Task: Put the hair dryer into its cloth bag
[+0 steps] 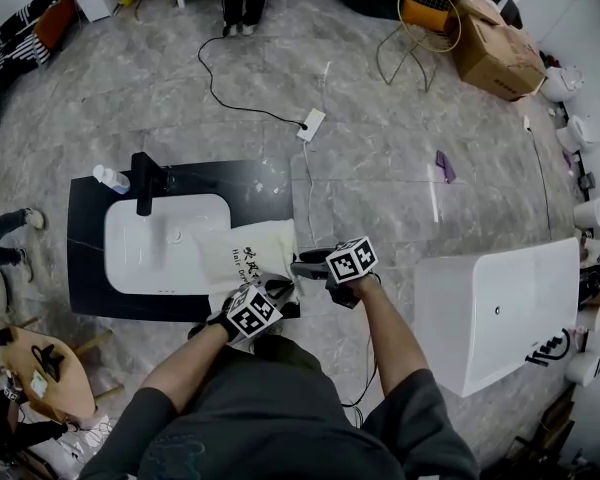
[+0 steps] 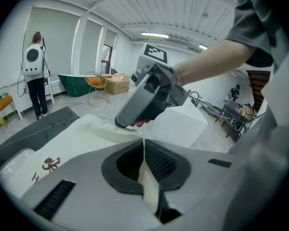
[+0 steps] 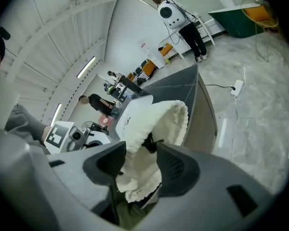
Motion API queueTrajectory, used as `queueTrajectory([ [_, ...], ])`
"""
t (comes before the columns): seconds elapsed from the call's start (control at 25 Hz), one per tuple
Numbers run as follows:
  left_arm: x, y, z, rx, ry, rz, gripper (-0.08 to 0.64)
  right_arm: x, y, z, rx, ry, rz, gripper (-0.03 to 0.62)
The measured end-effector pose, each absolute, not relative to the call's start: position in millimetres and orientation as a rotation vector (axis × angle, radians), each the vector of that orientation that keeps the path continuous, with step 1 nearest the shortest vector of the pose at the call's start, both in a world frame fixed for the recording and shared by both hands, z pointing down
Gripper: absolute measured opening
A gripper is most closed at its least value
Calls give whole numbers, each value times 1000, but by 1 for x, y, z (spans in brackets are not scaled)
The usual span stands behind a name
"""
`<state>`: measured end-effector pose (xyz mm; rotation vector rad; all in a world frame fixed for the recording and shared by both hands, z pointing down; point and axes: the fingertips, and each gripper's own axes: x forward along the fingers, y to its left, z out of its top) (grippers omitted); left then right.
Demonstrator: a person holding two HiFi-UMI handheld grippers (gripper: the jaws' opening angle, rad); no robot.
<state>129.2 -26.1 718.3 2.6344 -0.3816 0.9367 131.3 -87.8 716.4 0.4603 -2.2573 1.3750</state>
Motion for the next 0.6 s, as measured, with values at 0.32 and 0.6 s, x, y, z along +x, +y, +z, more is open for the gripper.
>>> queueTrajectory([
  [0.32, 130, -25, 717, 2648, -385, 946, 9, 117, -88, 723, 446, -2220, 1412, 201],
  [0.6, 124, -24, 715, 2611, -413, 889, 52, 118, -95, 715, 566, -2235, 1312, 40],
])
